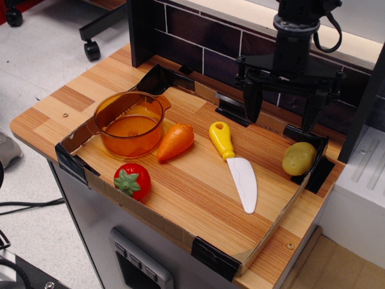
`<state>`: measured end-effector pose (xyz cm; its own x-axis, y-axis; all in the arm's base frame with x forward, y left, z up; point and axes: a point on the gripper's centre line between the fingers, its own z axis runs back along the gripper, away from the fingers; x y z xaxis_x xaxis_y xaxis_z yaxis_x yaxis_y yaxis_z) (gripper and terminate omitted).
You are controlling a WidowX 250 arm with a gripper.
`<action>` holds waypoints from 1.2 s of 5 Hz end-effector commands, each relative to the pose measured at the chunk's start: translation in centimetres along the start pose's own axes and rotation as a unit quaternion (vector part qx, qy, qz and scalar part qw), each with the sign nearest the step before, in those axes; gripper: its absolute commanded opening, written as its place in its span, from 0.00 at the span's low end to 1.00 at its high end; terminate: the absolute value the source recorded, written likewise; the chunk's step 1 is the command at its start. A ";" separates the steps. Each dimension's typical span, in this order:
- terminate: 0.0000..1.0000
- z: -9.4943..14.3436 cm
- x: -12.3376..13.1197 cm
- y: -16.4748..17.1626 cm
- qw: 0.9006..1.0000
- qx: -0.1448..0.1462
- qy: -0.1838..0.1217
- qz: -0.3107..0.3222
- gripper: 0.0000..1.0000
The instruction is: Put knife in pot
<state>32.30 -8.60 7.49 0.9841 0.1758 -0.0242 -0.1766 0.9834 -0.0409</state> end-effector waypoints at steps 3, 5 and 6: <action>0.00 -0.5 0.2 2.8 0.983 -0.070 -0.098 0.137 1.00; 0.00 -0.1 0.8 4.6 0.967 -0.072 -0.150 0.195 1.00; 0.00 -0.5 1.2 4.7 0.963 -0.055 -0.151 0.216 1.00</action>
<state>31.80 -3.68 5.51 0.7836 0.5914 0.1904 -0.5682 0.8061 -0.1652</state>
